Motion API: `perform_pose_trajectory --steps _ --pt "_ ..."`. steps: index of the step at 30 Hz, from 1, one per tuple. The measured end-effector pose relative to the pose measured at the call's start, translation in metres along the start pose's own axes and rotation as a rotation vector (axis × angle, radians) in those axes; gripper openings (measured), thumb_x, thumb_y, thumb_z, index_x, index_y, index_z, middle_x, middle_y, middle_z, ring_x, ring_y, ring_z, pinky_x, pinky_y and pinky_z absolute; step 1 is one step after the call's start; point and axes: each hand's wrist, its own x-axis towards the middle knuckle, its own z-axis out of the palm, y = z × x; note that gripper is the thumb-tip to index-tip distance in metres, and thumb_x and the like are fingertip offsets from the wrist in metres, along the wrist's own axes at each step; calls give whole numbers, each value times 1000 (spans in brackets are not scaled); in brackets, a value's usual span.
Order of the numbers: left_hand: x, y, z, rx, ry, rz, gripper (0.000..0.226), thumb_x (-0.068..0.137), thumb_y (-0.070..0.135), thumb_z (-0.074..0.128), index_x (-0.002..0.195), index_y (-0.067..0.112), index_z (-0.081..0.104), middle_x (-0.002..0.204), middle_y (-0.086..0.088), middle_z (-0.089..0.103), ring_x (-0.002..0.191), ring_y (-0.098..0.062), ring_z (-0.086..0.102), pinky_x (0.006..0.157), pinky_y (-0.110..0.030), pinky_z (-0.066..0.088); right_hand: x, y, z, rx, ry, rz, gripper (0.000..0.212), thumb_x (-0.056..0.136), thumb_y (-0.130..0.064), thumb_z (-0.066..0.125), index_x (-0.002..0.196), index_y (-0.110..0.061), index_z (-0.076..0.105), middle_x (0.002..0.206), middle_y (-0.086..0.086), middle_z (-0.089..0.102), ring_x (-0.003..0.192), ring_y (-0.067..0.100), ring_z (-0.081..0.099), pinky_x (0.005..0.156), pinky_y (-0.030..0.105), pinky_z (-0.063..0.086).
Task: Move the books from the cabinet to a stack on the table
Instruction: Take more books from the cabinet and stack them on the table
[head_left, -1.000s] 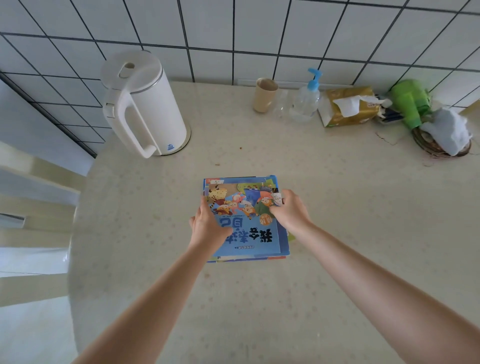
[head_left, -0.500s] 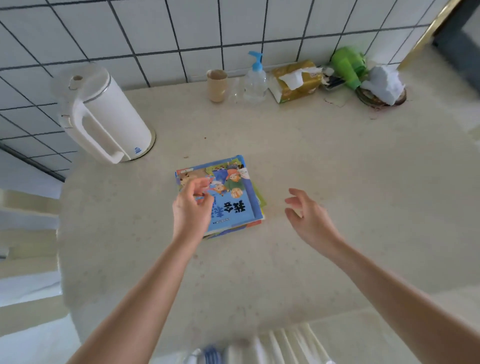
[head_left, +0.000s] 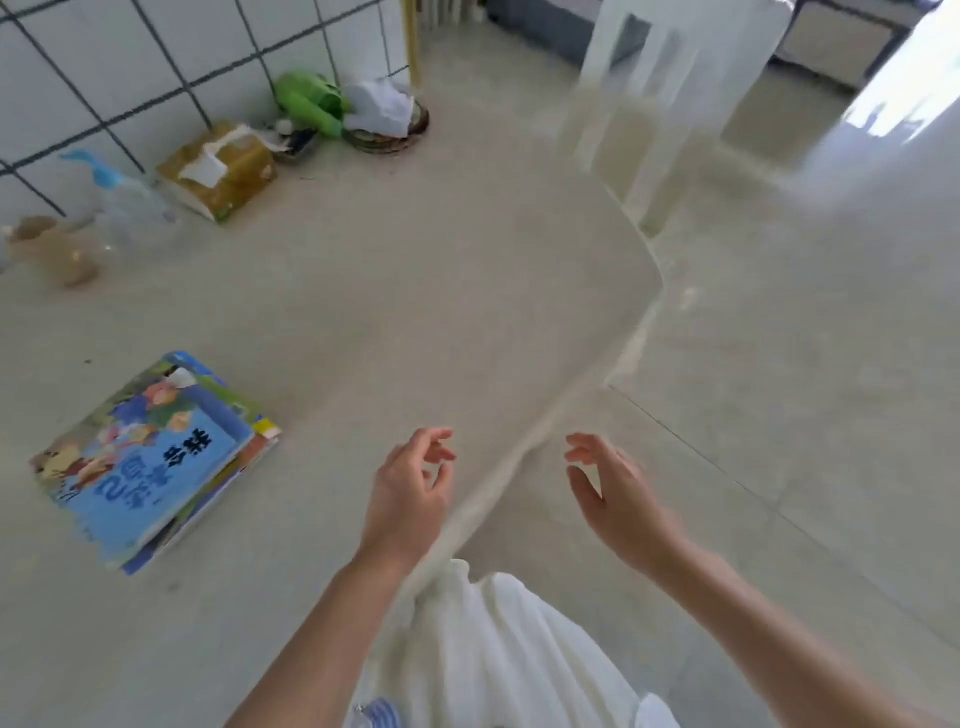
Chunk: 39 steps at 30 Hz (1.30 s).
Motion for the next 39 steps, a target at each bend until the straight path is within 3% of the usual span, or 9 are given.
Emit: perform_pose_trajectory --steps 5,9,12,16,25,29,32,39 --pt "-41 60 99 28 -178 90 26 88 9 57 109 24 63 84 10 69 79 -2 62 72 -22 50 -92 94 -53 13 172 176 28 92 -15 55 120 -14 56 104 -4 68 103 18 63 87 30 48" --pt "-80 103 183 73 -357 190 27 88 8 59 110 24 62 83 6 70 76 1 63 66 -5 43 -165 154 -93 41 282 337 29 93 -14 54 121 -11 57 104 -2 70 102 18 64 87 29 46" --pt "-114 137 244 122 -508 293 27 87 9 60 110 24 63 79 8 70 73 -3 65 67 -11 48 -221 194 -120 91 380 495 31 92 -15 53 123 -11 56 104 -1 69 99 18 64 81 23 41" --pt "-155 178 315 169 -718 414 27 85 8 61 109 22 65 77 7 70 72 -6 66 71 -27 55 -288 234 -148 173 519 695 33 94 -16 51 127 -11 52 104 2 70 95 21 65 81 29 47" --pt "-239 257 474 269 -1176 602 31 84 4 61 98 31 62 77 -2 69 77 -16 66 70 -25 50 -425 311 -171 366 848 1169 34 95 -17 51 128 -11 50 116 7 66 109 23 60 84 23 39" --pt "-269 295 548 368 -1362 737 26 85 9 60 101 29 63 77 5 68 76 -12 64 68 -24 49 -472 342 -188 459 981 1349 35 97 -23 48 131 -13 47 122 4 62 111 20 57 85 25 42" --pt "-298 328 601 423 -1474 833 26 86 12 57 105 29 63 78 9 68 77 -9 63 71 -29 51 -502 364 -202 502 1075 1482 36 97 -25 48 131 -13 47 123 4 61 108 18 57 82 23 40" --pt "-391 384 686 475 -1654 1092 26 89 18 53 108 32 62 86 6 71 84 -11 63 68 -25 49 -557 390 -218 503 1287 1668 34 96 -24 51 128 -12 50 118 2 63 103 20 59 80 25 42"
